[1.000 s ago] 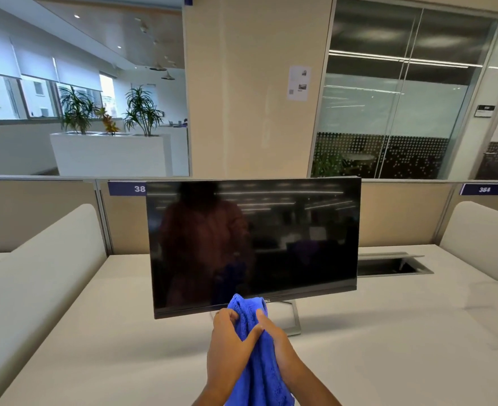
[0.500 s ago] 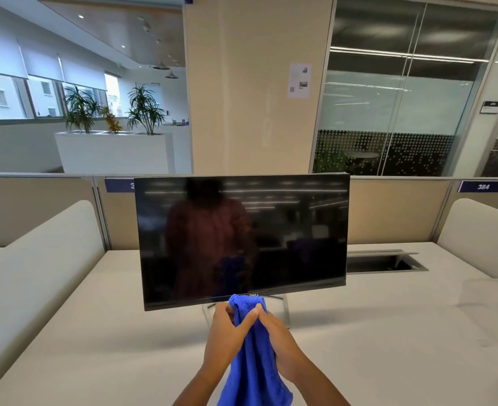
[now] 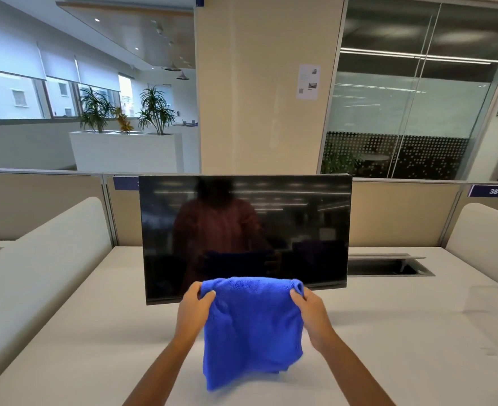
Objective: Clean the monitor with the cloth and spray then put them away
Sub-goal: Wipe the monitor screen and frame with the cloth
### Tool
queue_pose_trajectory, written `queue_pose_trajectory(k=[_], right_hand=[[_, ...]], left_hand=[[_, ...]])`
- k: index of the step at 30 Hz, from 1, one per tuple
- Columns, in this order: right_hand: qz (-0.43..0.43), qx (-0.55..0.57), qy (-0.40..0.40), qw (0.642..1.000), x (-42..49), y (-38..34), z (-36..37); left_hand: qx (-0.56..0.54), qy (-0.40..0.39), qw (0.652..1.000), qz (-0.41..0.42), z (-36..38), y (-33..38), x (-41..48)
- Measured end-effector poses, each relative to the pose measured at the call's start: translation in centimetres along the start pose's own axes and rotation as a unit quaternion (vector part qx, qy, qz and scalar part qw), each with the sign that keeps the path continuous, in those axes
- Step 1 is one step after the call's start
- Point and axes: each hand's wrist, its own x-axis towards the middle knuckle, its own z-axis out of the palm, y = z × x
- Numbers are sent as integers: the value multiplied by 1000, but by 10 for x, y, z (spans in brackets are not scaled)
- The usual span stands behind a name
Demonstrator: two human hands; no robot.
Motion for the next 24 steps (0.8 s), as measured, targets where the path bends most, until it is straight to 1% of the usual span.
queue_pose_trajectory(k=[3, 5, 7, 9, 11, 13, 15, 17, 18, 21, 24], right_hand=[[-48, -49, 6, 998, 9, -6, -11], [-66, -61, -12, 996, 8, -4, -18], [-69, -86, -52, 993, 3, 3, -29], [-43, -110, -103, 988, -2, 16, -41], [5, -157, -153, 976, -7, 30, -53], [76, -194, -217, 954, -11, 43, -65], [155, -202, -294, 921, -14, 54, -75], [203, -210, -334, 896, -15, 61, -81], [214, -203, -332, 896, -14, 63, -82], [210, -168, -292, 918, -9, 62, -81], [187, -166, -218, 943, -1, 59, -73]], left_hand=[[-17, -18, 999, 46, -9, 5, 6], [-20, -58, 995, 75, -15, 4, 5], [-6, -118, 990, 77, -22, -5, 0], [16, -190, 981, 37, -29, -20, -7], [48, -268, 962, -23, -34, -38, -13], [96, -341, 931, -84, -37, -55, -20], [133, -393, 900, -132, -36, -69, -26], [121, -407, 889, -173, -33, -78, -31], [105, -400, 892, -183, -32, -80, -33], [56, -348, 918, -179, -26, -76, -33], [62, -278, 948, -144, -15, -68, -28]])
